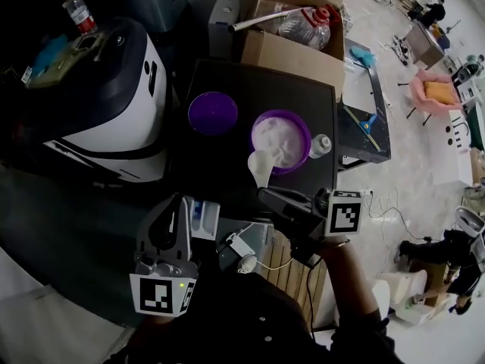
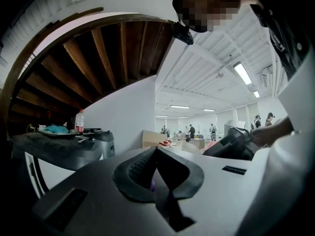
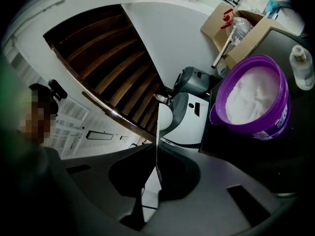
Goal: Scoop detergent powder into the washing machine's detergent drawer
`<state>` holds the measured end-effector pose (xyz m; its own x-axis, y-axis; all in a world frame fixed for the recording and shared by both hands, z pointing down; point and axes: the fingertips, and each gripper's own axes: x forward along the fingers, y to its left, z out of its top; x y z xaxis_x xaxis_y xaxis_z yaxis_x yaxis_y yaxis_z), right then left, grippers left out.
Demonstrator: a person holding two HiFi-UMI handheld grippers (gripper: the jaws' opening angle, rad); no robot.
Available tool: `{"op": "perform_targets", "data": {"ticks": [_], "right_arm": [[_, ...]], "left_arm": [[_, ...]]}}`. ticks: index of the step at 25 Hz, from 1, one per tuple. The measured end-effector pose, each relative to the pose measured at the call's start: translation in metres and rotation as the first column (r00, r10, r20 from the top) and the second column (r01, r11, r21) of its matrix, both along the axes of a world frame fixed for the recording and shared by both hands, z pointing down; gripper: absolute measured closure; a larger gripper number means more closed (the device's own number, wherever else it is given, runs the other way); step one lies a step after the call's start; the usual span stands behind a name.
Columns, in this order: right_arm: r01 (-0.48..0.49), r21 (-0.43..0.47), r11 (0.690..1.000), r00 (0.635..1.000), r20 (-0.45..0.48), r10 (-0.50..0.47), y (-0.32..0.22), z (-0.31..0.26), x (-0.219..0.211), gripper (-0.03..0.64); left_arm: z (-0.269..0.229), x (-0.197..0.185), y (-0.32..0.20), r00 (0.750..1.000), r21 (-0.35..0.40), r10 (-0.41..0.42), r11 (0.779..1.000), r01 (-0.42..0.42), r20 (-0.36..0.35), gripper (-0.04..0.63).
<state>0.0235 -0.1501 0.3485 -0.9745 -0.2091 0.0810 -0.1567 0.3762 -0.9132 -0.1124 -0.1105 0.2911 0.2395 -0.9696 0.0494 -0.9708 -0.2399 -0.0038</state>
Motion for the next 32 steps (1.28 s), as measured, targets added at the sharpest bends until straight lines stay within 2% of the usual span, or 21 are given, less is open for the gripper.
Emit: {"op": "perform_targets", "data": {"ticks": [9,19,22,27,29,32], "right_arm": [[0.122,-0.003,0.992,0.989,-0.084,-0.122,0.034,0.035,-0.061,0.584],[0.257,-0.037,0.966,0.944,-0.202,-0.259,0.063,0.088,-0.117,0.583],[0.292,-0.029,0.956,0.918,-0.271,-0.289,0.069,0.111,-0.129,0.584],[0.36,-0.037,0.932,0.855,-0.386,-0.345,0.083,0.161,-0.142,0.584],[0.386,-0.037,0.922,0.823,-0.438,-0.362,0.086,0.181,-0.145,0.583],[0.444,-0.022,0.896,0.756,-0.528,-0.387,0.09,0.21,-0.146,0.584]], "left_arm": [[0.004,-0.057,0.038,0.987,-0.008,-0.159,0.987,0.159,0.021,0.58],[0.027,-0.092,0.073,0.968,-0.046,-0.249,0.967,0.249,0.005,0.58],[0.041,-0.097,0.081,0.963,-0.11,-0.27,0.958,0.266,-0.023,0.58],[0.062,-0.102,0.088,0.96,-0.151,-0.277,0.952,0.267,-0.046,0.58],[0.072,-0.104,0.09,0.959,-0.169,-0.278,0.949,0.266,-0.053,0.58],[0.089,-0.104,0.092,0.959,-0.198,-0.276,0.945,0.259,-0.068,0.58]]}}
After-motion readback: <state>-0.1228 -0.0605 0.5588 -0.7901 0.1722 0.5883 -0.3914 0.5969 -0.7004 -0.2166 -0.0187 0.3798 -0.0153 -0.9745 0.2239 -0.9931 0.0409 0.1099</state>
